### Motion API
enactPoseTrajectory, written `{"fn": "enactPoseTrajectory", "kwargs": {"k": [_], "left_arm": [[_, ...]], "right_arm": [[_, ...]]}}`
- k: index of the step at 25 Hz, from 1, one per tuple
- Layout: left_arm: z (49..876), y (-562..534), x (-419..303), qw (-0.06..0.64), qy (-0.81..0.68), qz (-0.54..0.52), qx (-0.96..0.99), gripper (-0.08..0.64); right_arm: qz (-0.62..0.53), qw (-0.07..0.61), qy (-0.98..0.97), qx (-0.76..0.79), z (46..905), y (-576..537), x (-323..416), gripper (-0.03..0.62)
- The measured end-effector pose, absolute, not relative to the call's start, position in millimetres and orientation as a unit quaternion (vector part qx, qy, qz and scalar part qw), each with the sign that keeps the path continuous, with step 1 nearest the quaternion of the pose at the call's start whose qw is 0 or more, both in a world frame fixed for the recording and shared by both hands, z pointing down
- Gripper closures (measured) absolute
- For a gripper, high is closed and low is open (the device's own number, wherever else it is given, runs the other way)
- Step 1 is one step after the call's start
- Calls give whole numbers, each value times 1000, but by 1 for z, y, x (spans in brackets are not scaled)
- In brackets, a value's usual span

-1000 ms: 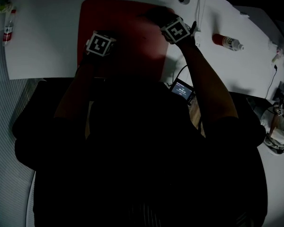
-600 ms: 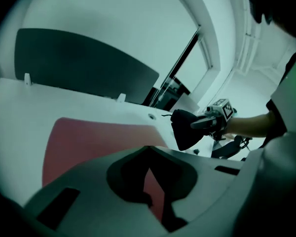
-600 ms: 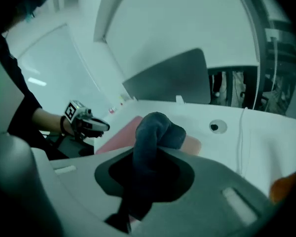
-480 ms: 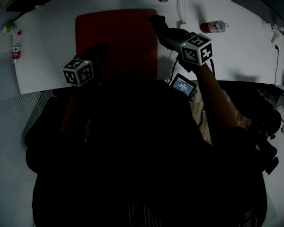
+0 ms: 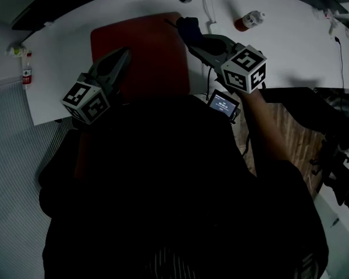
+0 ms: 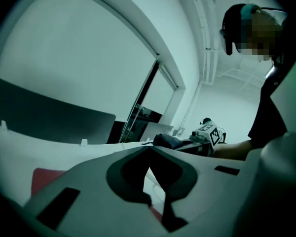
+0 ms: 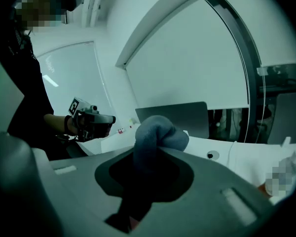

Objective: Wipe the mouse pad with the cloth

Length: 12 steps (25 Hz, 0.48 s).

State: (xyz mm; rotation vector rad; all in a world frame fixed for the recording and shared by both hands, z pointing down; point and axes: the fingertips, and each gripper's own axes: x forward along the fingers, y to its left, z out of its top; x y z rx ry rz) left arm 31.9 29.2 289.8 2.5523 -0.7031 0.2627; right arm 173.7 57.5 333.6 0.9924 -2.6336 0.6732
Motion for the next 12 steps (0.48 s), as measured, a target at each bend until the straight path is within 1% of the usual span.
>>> {"fn": "enactPoseTrajectory", "kwargs": {"k": [2,4,9,12], "left_arm": [[291,36,37,219,-240,106,940,552],[298,43,38,215,-231,114,942,552],[314,70,42,237,-209,120,941,552],[321,85,24,254,-210,113,937,552]], "right_arm": [[223,111,-903,350,321,63,167,532],[221,100,-902,358,313,71,161,532],[232,103,-894,370,309,98,152,532],[231,119,-892,371,310,107,138,532]]}}
